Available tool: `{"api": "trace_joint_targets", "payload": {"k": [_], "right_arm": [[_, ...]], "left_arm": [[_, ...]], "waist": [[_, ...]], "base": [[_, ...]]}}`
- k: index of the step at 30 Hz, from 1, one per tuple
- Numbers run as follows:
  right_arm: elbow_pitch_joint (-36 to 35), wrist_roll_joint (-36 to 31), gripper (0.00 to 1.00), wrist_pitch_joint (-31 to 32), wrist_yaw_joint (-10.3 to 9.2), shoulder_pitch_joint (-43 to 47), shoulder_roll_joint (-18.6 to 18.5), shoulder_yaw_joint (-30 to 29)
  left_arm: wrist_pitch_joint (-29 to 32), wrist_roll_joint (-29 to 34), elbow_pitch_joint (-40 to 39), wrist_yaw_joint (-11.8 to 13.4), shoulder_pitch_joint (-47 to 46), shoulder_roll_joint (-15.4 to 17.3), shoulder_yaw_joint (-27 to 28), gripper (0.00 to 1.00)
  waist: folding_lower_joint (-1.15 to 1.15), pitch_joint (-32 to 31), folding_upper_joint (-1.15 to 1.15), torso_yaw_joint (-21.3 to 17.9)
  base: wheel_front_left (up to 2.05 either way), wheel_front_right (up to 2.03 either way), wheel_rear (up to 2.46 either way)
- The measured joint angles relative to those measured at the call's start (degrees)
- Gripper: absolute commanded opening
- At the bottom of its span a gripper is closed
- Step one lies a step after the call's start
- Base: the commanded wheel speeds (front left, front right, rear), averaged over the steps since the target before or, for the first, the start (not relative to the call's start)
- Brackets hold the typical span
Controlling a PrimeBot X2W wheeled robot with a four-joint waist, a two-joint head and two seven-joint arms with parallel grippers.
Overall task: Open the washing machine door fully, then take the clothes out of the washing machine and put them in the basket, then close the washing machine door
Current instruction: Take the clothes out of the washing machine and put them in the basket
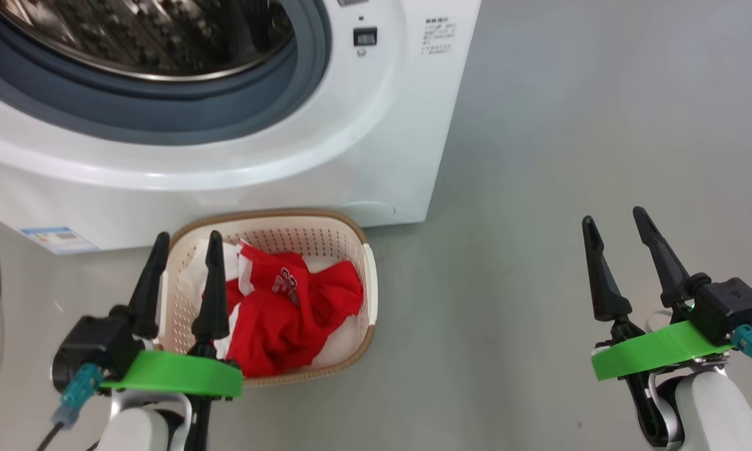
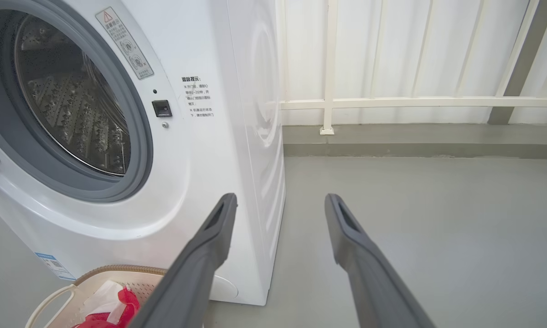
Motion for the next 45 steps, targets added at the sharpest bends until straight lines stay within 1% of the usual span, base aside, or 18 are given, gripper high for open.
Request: {"api": "trace_joint_targets", "payload": {"k": [6, 13, 22, 27, 39, 45], "right_arm": [[-0.74, -1.15, 1.0, 0.0, 0.01, 1.64, 0.08, -0.52], [-2.72, -2.54, 1.0, 0.0, 0.01, 4.42, 0.18, -1.52], [-6.44, -3.72, 1.0, 0.0, 0.01, 8.76, 0.25, -1.57], [-7.28, -3.78, 1.0, 0.0, 0.01, 10.31, 0.3, -1.55], [-8.06, -3.39, 1.0, 0.0, 0.01, 13.45, 0.49, -1.24], [-8.16, -3.39, 1.0, 0.0, 0.01, 14.15, 0.57, -1.21]], "left_arm": [[0.0, 1.69, -3.69, 0.78, 4.22, 0.8, 0.62, 1.0], [0.19, 2.22, -6.45, 2.59, 8.33, 2.21, 1.35, 1.0], [0.94, 2.79, -7.64, 4.19, 13.19, 3.05, 1.78, 1.0], [0.94, 2.79, -7.58, 4.76, 14.23, 3.22, 2.08, 1.0], [1.46, 2.81, -7.46, 5.26, 16.68, 3.92, 1.58, 1.0], [1.85, 2.81, -7.35, 5.28, 17.55, 4.34, 1.4, 1.0]], "waist": [[0.0, -3.59, 0.0, 0.27], [0.0, -7.15, 0.0, 0.19], [0.0, -10.25, 0.0, -0.85], [0.0, -11.45, 0.0, -1.13], [0.0, -15.03, 0.0, -1.24], [0.0, -15.61, 0.0, -0.89]], "base": [[0.0, 0.0, 0.0], [0.0, 0.0, 0.0], [0.0, 0.0, 0.0], [0.0, 0.0, 0.0], [0.0, 0.0, 0.0], [0.0, 0.0, 0.0]]}}
